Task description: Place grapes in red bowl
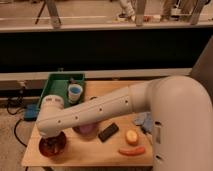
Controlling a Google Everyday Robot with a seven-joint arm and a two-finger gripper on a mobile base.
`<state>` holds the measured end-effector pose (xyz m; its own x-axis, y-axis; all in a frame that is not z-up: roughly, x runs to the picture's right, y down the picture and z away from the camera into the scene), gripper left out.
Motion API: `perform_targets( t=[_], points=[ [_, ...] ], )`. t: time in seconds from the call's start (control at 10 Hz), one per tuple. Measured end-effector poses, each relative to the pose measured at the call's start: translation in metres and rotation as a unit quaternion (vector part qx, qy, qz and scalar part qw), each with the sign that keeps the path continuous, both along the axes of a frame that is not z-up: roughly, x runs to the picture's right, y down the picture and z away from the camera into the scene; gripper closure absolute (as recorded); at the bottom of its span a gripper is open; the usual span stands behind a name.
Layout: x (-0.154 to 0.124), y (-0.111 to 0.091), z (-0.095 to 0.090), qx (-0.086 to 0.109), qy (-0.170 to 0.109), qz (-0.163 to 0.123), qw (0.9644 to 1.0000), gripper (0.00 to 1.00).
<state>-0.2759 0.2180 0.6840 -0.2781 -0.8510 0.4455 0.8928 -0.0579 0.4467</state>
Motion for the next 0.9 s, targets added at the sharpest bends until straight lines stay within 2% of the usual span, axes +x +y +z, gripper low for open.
perform_targets(
  t=[0.1,0.5,0.8,0.9],
  points=[
    [0.000,0.000,0.001,0.000,0.001,-0.001,1.0000,0.21],
    [0.004,-0.002,0.002,-0.002,-0.002,0.003,1.0000,0.20],
    [0.009,-0.005,0.008,-0.021,-0.008,0.019,0.9996,0.20],
    [0.012,-0.008,0.012,-0.035,-0.018,0.036,0.9986,0.20]
  ],
)
